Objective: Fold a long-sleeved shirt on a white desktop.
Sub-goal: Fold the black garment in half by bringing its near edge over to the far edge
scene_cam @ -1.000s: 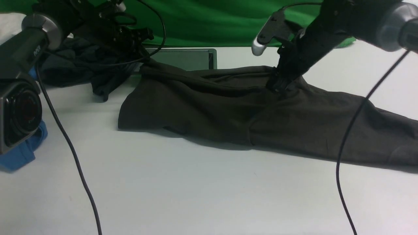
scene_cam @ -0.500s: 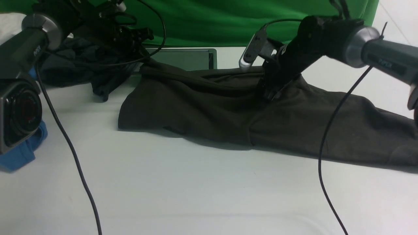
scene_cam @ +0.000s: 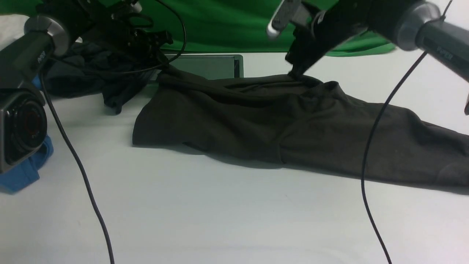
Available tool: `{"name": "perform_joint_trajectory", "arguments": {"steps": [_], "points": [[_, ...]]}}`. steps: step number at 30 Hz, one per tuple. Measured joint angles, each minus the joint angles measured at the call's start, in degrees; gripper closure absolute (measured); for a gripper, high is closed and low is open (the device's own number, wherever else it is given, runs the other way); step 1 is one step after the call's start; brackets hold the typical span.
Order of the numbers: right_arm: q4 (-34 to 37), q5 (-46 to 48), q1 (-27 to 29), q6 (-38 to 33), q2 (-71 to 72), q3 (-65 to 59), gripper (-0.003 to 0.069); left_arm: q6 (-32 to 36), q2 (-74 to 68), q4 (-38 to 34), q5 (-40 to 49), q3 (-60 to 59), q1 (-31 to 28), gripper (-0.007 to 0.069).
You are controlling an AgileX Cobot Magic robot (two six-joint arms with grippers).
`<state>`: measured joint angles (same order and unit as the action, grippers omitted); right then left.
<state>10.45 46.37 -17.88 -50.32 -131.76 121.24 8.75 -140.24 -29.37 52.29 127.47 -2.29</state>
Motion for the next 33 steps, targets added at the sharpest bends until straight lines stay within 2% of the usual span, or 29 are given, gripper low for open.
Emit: {"name": "perform_joint_trajectory", "arguments": {"steps": [5, 11, 13, 15, 20, 32, 33], "points": [[0.0, 4.8, 0.0, 0.2, -0.2, 0.2, 0.0624, 0.2, 0.0, 0.0, 0.1, 0.0, 0.0, 0.0596], [0.0, 7.0, 0.0, 2.6, -2.2, -0.6, 0.0292, 0.4, 0.0, 0.0, 0.7, 0.0, 0.0, 0.0596], [-0.1, 6.5, 0.0, 2.9, -3.1, -0.6, 0.0251, 0.4, 0.0, 0.0, 0.8, 0.0, 0.0, 0.0596], [-0.1, 5.8, 0.0, 3.2, -3.9, -0.6, 0.0268, 0.7, 0.0, 0.0, 0.9, 0.0, 0.0, 0.0596], [-0.1, 3.5, 0.0, 4.5, -6.3, -0.6, 0.0376, 1.2, 0.0, 0.0, 0.9, 0.0, 0.0, 0.0596], [0.2, 4.7, 0.0, 5.2, -7.5, -0.7, 0.0453, 1.6, 0.0, 0.0, 1.0, 0.0, 0.0, 0.0596], [0.8, 5.3, 0.0, 4.7, -7.5, -0.7, 0.0484, 1.6, 0.0, 0.0, 1.0, 0.0, 0.0, 0.0596]]}}
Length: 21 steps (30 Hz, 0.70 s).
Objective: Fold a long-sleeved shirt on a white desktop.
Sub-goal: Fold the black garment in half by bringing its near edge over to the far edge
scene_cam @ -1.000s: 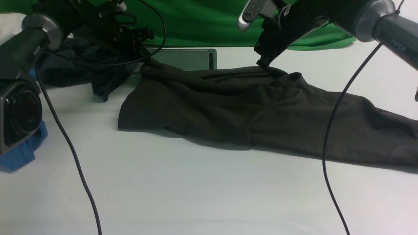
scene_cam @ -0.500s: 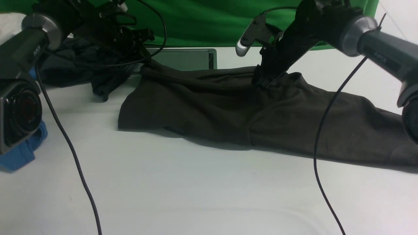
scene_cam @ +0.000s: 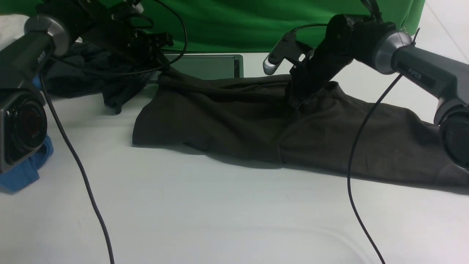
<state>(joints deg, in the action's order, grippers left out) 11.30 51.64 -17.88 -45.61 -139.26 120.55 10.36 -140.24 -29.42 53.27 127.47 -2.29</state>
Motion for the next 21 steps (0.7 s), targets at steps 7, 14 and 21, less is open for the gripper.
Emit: {"name": "perform_joint_trajectory", "arguments": {"steps": [7, 14, 21], "points": [[1.7, 1.4, 0.1, -1.5, 0.0, 0.0, 0.0632, 0.0, 0.0, -0.1, 0.0, 0.0, -0.1, 0.0596], [1.7, 1.5, 1.1, -1.6, 1.9, 0.1, 0.0638, 0.3, 0.0, -1.6, 0.0, 0.0, -0.4, 0.0596], [1.7, 1.0, 2.4, -1.5, 3.8, 3.2, 0.0640, 1.1, 0.0, -3.6, -0.2, 0.0, -0.5, 0.0596]]}}
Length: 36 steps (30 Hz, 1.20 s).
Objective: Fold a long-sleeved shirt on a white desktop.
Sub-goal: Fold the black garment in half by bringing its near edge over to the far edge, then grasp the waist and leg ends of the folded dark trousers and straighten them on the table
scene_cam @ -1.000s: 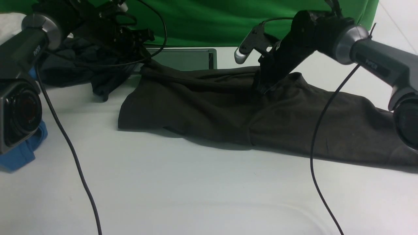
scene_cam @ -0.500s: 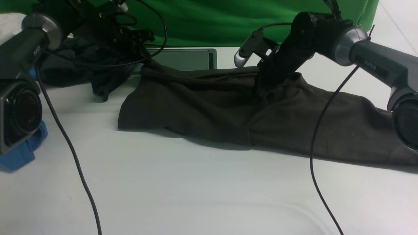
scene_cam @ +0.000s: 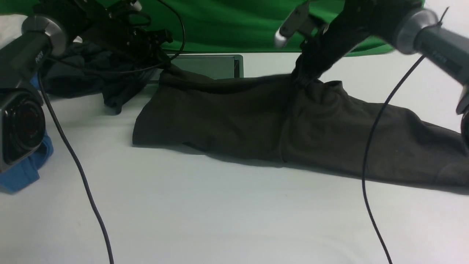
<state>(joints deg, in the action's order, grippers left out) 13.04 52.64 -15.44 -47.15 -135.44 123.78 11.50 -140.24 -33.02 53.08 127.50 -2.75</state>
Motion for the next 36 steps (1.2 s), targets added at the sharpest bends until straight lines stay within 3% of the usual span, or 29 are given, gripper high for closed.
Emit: {"name": "perform_joint_trajectory", "arguments": {"steps": [12, 14, 17, 21, 27, 31, 36], "points": [[0.3, -8.5, 0.8, -0.8, -3.4, -0.3, 0.0628, 1.7, -0.1, 0.5, -5.3, 0.0, 0.0, 0.0584], [0.2, -13.4, 0.8, 1.0, -4.4, -3.4, 0.0580, 1.7, -0.1, 0.9, -6.5, 0.0, 0.0, 0.0551], [-0.7, -16.3, 0.9, 3.3, -4.8, -5.2, 0.0475, 1.8, -0.2, 1.1, -7.3, 0.0, 0.0, 0.0472], [-1.1, -17.2, 1.5, 6.2, -3.9, -5.4, 0.0322, 1.7, -0.1, 1.2, -6.9, 0.0, 0.0, 0.0285], [3.4, -9.9, 4.9, 12.0, 4.2, -5.8, 0.0277, 1.8, 3.8, 3.2, 5.0, 0.0, -2.2, -0.0012], [7.4, -4.8, 9.8, 14.2, 13.6, -9.7, 0.0275, -0.2, 7.1, 4.0, 14.2, -0.7, -6.4, -0.0060], [7.9, -7.0, 13.8, 16.0, 24.1, -21.1, 0.0275, -3.0, 7.9, 4.2, 15.8, -7.9, -8.0, -0.0069]]}}
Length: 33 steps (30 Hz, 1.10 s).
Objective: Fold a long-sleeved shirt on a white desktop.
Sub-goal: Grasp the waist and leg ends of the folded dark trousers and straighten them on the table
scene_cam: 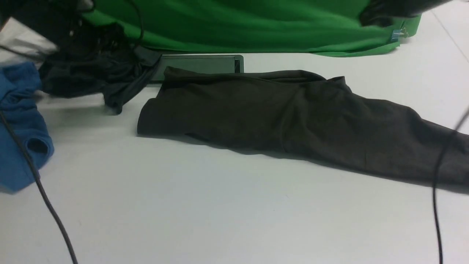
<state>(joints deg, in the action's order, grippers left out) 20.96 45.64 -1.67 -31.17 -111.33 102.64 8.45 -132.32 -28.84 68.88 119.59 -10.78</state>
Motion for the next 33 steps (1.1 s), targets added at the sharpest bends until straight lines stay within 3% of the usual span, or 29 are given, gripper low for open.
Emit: {"name": "perform_joint_trajectory", "arguments": {"steps": [5, 15, 18, 22, 23, 24, 25, 33], "points": [[0.2, 1.3, -0.2, 1.5, 5.9, -8.7, 0.0275, -0.1, -0.9, -2.2, -4.3, -8.0, 3.3, -0.0068], [0.2, 7.3, -6.2, 2.1, 7.5, -11.7, 0.0274, 0.4, -3.3, -5.1, -4.9, -8.1, 6.1, -0.0049], [0.2, 7.7, -7.2, 2.1, 7.8, -11.7, 0.0274, 1.8, -3.7, -5.4, -4.1, -7.9, 6.1, 0.0013], [0.3, 7.9, -7.7, 2.1, 10.7, -11.8, 0.0274, 5.2, -4.5, -5.2, -2.2, -7.8, 5.3, 0.0298], [0.3, 8.0, -7.7, 2.1, 10.9, -11.8, 0.0274, 5.3, -4.5, -5.2, -2.0, -7.8, 5.2, 0.0334], [0.3, 8.0, -7.7, 2.1, 12.7, -11.8, 0.0274, 6.0, -4.9, -6.3, -1.0, -8.0, 4.4, 0.0468], [0.3, 8.0, -7.7, 2.1, 14.1, -11.8, 0.0274, 6.5, -5.1, -6.9, -0.1, -8.0, 3.8, 0.0503], [0.3, 9.3, -7.7, 2.1, 23.1, -11.9, 0.0274, 8.1, 0.9, -3.9, 0.2, -15.9, -0.8, 0.0499]]}}
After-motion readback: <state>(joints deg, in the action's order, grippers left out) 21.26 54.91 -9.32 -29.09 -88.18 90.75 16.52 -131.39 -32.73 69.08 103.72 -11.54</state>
